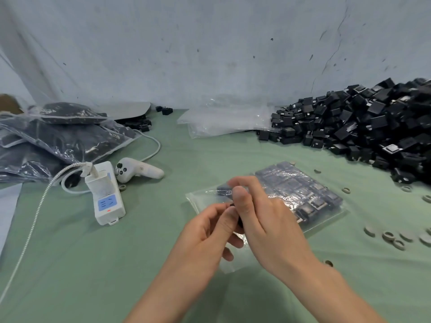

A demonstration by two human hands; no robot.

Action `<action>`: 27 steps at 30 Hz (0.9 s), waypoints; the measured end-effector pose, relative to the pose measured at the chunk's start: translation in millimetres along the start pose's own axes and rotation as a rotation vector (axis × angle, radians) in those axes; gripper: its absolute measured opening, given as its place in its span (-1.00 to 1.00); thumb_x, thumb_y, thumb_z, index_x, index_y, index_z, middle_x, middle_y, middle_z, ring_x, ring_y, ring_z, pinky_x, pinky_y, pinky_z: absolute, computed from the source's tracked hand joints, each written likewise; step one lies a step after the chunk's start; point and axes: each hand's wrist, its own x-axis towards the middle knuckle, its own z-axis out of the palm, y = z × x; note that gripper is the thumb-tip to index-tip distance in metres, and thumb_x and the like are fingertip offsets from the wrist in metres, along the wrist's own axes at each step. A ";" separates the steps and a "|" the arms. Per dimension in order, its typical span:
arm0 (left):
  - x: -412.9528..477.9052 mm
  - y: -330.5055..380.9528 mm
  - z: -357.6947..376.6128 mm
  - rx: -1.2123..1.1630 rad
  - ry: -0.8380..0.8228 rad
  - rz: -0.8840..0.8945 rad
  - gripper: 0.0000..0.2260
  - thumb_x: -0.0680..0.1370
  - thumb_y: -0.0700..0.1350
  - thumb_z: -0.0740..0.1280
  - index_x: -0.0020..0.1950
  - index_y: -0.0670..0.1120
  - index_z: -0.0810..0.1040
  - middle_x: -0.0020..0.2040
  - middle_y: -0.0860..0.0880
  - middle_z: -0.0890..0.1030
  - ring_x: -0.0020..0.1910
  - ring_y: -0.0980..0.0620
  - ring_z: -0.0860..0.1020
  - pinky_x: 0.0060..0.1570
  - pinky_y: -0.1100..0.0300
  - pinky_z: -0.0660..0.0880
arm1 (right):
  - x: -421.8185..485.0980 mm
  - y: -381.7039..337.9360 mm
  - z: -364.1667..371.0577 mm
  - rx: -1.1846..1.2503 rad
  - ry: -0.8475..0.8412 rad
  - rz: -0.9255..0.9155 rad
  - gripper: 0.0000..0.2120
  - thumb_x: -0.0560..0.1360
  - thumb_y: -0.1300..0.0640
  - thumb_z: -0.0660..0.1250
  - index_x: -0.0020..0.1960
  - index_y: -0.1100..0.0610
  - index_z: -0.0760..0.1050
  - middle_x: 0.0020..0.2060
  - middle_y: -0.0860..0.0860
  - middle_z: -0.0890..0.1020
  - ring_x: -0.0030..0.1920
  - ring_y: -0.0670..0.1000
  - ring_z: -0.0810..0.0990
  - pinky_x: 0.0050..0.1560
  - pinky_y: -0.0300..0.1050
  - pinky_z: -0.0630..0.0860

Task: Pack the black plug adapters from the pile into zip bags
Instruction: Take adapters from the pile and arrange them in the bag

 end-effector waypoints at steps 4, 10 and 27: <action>-3.1 1.9 -18.1 -0.078 0.102 -0.029 -0.58 0.34 0.09 0.40 0.13 -0.07 0.60 -0.17 -0.05 0.69 -0.26 0.08 0.60 -0.31 0.24 0.54 | 0.7 -0.6 0.8 0.021 0.032 -0.050 -0.35 0.45 -0.54 -0.27 0.30 -0.27 0.30 -0.27 -0.22 0.64 -0.22 -0.13 0.62 -0.13 -0.05 0.51; -12.1 -34.6 -68.4 0.798 0.346 0.030 -0.70 0.54 -0.02 0.40 0.27 0.09 0.51 0.08 0.14 0.55 0.06 0.15 0.52 0.14 0.24 0.43 | 12.5 20.9 -12.6 0.098 0.258 0.037 -0.60 0.60 -0.35 -0.10 0.18 -0.21 0.39 -0.30 -0.20 0.64 -0.39 -0.14 0.57 -0.39 -0.28 0.39; 18.5 -53.0 -41.2 0.983 -0.002 0.175 -0.73 0.44 0.37 0.28 -0.08 0.21 0.46 -0.09 0.30 0.48 0.04 0.28 0.33 0.18 0.23 0.21 | 17.4 52.2 -21.4 0.033 0.354 0.161 -0.67 0.67 -0.27 -0.07 0.16 -0.18 0.39 -0.26 -0.24 0.64 -0.31 -0.15 0.58 -0.30 -0.11 0.37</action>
